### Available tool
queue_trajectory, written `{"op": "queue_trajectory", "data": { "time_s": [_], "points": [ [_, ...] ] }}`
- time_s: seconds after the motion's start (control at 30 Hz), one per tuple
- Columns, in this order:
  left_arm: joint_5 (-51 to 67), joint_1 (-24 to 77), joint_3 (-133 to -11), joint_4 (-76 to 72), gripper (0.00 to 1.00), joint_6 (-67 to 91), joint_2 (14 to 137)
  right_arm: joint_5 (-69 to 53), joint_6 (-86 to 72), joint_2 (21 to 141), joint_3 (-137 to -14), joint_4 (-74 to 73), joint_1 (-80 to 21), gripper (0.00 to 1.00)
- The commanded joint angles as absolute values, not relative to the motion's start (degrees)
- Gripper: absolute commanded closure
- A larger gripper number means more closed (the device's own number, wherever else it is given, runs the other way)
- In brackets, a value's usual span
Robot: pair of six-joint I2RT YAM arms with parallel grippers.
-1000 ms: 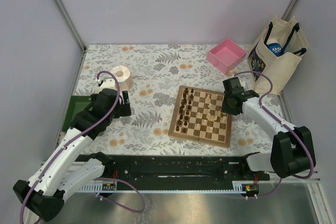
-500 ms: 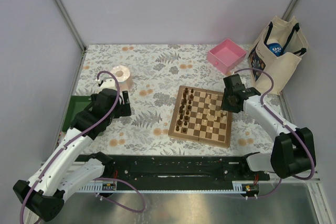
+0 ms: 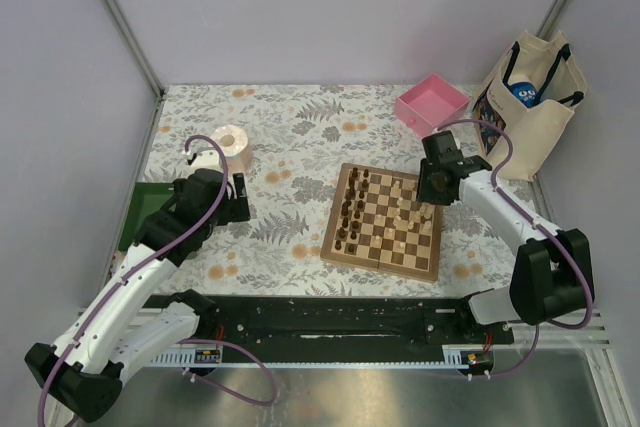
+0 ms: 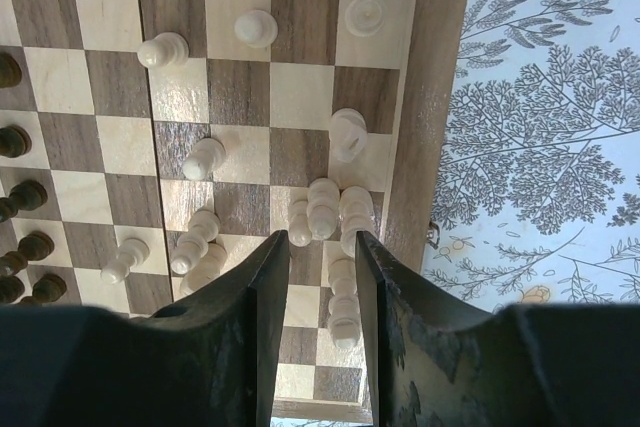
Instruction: Set up the chess pieces on the board
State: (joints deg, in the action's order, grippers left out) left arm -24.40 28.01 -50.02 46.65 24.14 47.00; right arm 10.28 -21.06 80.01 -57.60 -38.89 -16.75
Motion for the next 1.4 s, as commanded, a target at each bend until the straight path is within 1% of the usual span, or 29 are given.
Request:
{"op": "queue_trajectory", "data": {
  "time_s": [0.0, 0.33, 0.67, 1.37],
  "points": [
    [-23.82, 27.69, -50.27, 45.18, 0.01, 23.29, 47.37, 8.88, -19.07, 81.65, -60.38, -39.2, -16.52, 0.58],
    [-23.82, 27.69, -50.19, 45.18, 0.01, 23.2, 47.29, 8.0, -18.19, 83.76, -60.64, -38.5, -16.52, 0.59],
    [-23.73, 27.69, -50.27, 45.18, 0.01, 23.29, 47.28, 7.65, -17.93, 85.69, -61.35, -39.37, -16.52, 0.64],
    [-23.55, 27.69, -50.19, 45.18, 0.01, 23.2, 47.37, 9.58, -17.93, 87.36, -62.49, -41.22, -16.61, 0.67]
  ]
}}
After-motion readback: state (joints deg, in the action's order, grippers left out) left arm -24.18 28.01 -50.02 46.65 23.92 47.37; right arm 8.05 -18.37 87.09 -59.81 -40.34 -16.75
